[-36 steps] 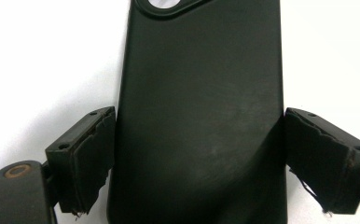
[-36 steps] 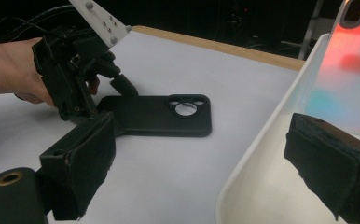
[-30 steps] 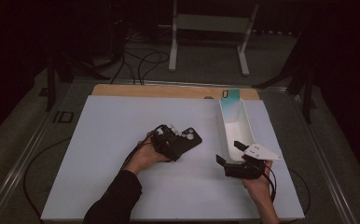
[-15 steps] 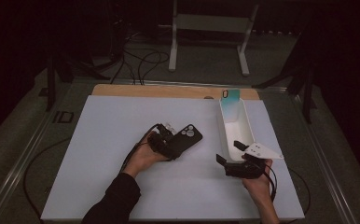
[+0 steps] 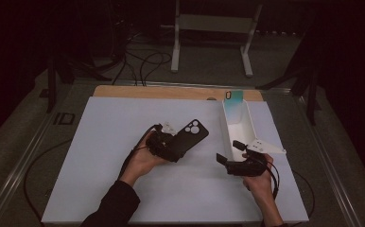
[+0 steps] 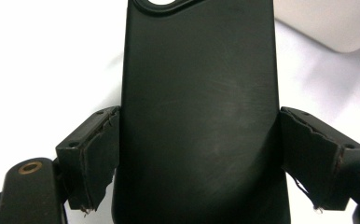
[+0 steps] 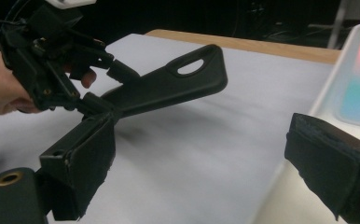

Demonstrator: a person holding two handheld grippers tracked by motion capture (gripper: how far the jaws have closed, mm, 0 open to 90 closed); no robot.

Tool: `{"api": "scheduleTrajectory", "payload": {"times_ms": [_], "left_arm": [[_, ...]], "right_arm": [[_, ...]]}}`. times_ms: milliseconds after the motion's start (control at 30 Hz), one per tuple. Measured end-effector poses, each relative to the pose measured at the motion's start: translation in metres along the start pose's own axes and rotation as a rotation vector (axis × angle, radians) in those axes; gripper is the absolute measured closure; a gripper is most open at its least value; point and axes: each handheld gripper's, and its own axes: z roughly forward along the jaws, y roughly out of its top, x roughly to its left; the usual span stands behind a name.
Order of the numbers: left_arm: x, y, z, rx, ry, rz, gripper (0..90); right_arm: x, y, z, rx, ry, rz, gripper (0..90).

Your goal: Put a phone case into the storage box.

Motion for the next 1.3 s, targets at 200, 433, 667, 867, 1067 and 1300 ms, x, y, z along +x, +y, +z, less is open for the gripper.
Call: {"api": "scheduleTrajectory", "payload": {"times_ms": [200, 433, 667, 867, 1067, 1300], "left_arm": [[-0.015, 0.004, -0.008, -0.036, -0.005, 0.038, 16.8], [-0.033, 0.01, -0.016, -0.07, -0.03, 0.092, 16.7], [-0.044, 0.013, -0.022, -0.126, -0.065, 0.107, 16.6], [-0.05, 0.016, -0.022, -0.147, -0.08, 0.112, 16.3], [-0.053, 0.016, -0.022, -0.144, -0.075, 0.118, 16.1], [-0.057, 0.016, -0.017, -0.134, -0.08, 0.126, 15.8]], "right_arm": [[0.006, 0.01, 0.013, 0.015, 0.029, 0.016, 9.0], [0.012, 0.017, 0.027, 0.033, 0.077, 0.05, 9.6], [0.01, 0.023, 0.033, 0.024, 0.115, 0.127, 18.2], [0.014, 0.028, 0.037, 0.035, 0.135, 0.162, 38.5], [0.014, 0.029, 0.038, 0.028, 0.179, 0.223, 54.4], [0.015, 0.031, 0.038, 0.025, 0.234, 0.242, 73.6]]}}
